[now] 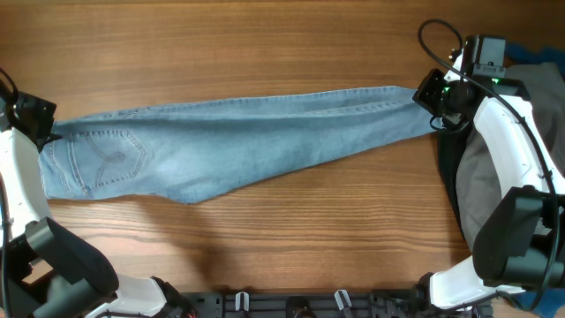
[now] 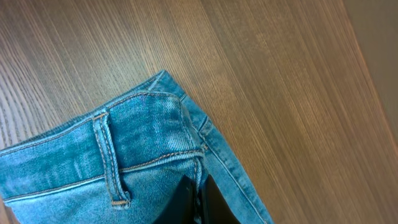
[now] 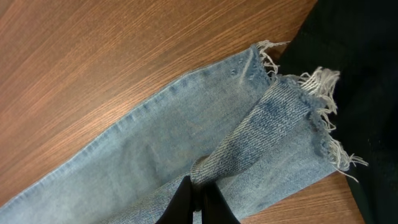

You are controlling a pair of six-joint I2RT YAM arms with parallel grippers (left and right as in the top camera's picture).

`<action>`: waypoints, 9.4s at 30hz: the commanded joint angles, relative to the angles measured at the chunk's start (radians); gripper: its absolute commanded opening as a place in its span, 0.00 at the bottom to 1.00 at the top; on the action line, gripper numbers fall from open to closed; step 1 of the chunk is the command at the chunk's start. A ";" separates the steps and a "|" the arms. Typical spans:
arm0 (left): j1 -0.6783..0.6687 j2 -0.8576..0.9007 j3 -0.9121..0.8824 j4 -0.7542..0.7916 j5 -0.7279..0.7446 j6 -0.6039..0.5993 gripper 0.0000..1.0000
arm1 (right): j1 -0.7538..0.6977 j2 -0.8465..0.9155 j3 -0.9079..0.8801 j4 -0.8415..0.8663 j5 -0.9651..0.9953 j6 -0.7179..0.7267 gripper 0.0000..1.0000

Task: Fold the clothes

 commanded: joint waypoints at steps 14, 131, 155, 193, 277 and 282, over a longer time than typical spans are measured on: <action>0.002 0.013 0.027 -0.003 -0.018 -0.006 0.04 | 0.007 0.009 0.015 0.021 0.031 -0.007 0.06; 0.005 0.171 0.024 0.020 -0.022 0.167 0.96 | 0.015 0.171 0.015 0.367 0.281 -0.346 0.04; 0.005 0.171 0.024 0.008 -0.022 0.167 0.96 | 0.015 0.035 0.016 0.340 0.257 -0.343 0.04; 0.017 0.207 0.024 0.142 -0.023 0.350 0.94 | 0.017 0.124 0.014 -0.024 -0.061 -0.328 1.00; 0.065 0.331 -0.001 0.195 -0.071 0.350 0.04 | 0.016 0.280 -0.049 0.019 0.052 -0.277 0.94; 0.090 0.308 -0.001 0.195 -0.071 0.350 0.04 | 0.016 0.280 -0.049 0.021 0.052 -0.276 0.94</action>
